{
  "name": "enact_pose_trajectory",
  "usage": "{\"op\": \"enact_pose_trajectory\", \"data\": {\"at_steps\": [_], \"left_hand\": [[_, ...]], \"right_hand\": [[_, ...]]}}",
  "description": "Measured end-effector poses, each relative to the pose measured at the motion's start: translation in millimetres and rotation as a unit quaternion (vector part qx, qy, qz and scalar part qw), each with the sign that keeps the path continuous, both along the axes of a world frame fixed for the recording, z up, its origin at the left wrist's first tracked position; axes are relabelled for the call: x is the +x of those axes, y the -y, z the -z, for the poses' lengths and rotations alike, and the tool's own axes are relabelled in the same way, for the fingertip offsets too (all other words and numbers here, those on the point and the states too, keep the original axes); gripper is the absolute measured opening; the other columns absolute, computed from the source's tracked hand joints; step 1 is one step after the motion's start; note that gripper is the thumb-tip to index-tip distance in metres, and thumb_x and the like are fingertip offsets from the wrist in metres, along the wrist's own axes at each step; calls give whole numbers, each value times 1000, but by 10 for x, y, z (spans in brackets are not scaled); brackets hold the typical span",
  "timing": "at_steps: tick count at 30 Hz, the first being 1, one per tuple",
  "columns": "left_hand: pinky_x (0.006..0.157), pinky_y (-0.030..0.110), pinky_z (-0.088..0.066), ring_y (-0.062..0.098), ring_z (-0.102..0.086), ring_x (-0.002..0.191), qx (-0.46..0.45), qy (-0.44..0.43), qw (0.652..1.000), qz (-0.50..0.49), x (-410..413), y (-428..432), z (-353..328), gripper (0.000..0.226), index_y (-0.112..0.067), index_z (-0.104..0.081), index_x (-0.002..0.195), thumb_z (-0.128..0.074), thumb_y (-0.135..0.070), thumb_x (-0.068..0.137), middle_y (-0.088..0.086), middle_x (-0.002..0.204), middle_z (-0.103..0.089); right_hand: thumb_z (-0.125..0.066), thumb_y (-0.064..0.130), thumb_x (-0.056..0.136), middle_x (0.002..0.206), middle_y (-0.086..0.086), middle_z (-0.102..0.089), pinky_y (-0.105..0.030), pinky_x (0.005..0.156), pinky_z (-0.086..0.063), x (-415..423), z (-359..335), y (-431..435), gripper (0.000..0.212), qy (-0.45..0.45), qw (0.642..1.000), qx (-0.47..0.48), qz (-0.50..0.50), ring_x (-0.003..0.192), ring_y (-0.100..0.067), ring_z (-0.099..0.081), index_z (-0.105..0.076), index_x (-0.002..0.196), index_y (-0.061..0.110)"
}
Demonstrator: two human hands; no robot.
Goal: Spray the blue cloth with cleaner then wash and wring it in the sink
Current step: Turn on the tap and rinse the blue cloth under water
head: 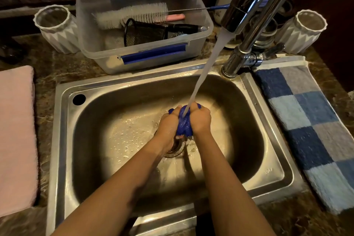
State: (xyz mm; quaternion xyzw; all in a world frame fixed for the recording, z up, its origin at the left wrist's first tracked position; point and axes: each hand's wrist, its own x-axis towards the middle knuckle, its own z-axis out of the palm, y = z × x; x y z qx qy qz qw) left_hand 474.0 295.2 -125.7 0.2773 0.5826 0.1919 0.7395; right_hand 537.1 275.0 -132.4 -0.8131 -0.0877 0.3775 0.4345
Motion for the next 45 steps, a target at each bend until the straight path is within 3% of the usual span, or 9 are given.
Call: {"op": "enact_pose_trajectory", "data": {"at_steps": [5, 10, 14, 17, 20, 28, 34, 40, 45], "left_hand": [[77, 32, -51, 19, -61, 83, -66, 101, 992, 29, -86, -20, -35, 18, -17, -62, 88, -51, -31, 91, 5, 88, -64], [75, 32, -56, 20, -66, 88, -146, 190, 971, 7, -196, 11, -34, 22, -15, -68, 98, -58, -32, 87, 6, 87, -73], [80, 36, -55, 23, -66, 94, -132, 182, 974, 18, -166, 30, -37, 21, -11, -65, 105, -62, -20, 87, 9, 90, -74], [70, 32, -56, 21, -67, 80, -109, 166, 979, 41, -91, 4, -20, 22, -7, -62, 106, -61, -19, 87, 9, 83, -72], [39, 23, -46, 16, -56, 49, -112, 145, 982, 49, -82, -27, -9, 20, -9, -58, 98, -62, -24, 86, 10, 71, -61], [36, 17, -40, 12, -52, 44, -84, 77, 993, 18, -120, -24, 71, 21, -15, -61, 98, -64, -30, 83, 5, 65, -59], [38, 19, -43, 16, -54, 53, -80, 68, 994, 22, -153, -42, 209, 23, -17, -62, 86, -62, -40, 83, 4, 68, -61], [46, 22, -45, 17, -54, 55, -68, 55, 995, 41, -118, -54, 261, 35, -14, -61, 103, -57, -44, 86, 5, 71, -60], [47, 23, -50, 20, -61, 63, -59, 48, 996, 44, -94, -29, 272, 42, -16, -56, 115, -60, -45, 84, 10, 91, -65]], "right_hand": [[-20, 52, 95, 106, -8, -55, -45, 100, -43, -81, -35, 66, 41, -33, 999, 12, -31, 104, -25, -54, -49, 90, 23], [-21, 37, 99, 125, 1, -40, -46, 113, -21, -142, -71, 156, 21, 124, 982, -52, -129, 125, -20, -30, -38, 87, 36], [-21, 32, 99, 146, 0, -34, -52, 116, -5, 68, 117, 180, 39, 204, 952, -74, -218, 137, -19, -23, -41, 132, 27], [-25, 38, 97, 127, -9, -54, -45, 107, -33, 274, -15, 174, 43, 97, 982, 15, -159, 120, -25, -47, -52, 123, 17], [-30, 41, 97, 102, -7, -60, -38, 85, -48, 656, -257, 249, 36, 129, 991, 47, 10, 94, -21, -56, -54, 110, 16], [-44, 43, 93, 99, 0, -52, -34, 90, -44, 1600, -540, 59, 46, 261, 960, 81, 63, 97, -16, -54, -46, 125, 9], [-49, 32, 92, 72, 4, -60, -28, 62, -50, 1872, -597, -108, 27, 202, 972, 103, 60, 51, -3, -53, -64, 103, 12], [-52, 33, 90, 69, -10, -64, -42, 82, -52, 1906, -560, -120, 36, 309, 948, 58, 42, 61, -16, -59, -65, 92, 0], [-48, 26, 94, 96, -24, -68, -30, 71, -37, 1784, -591, -110, 37, 399, 915, 44, 41, 91, -33, -61, -64, 97, -6]]}}
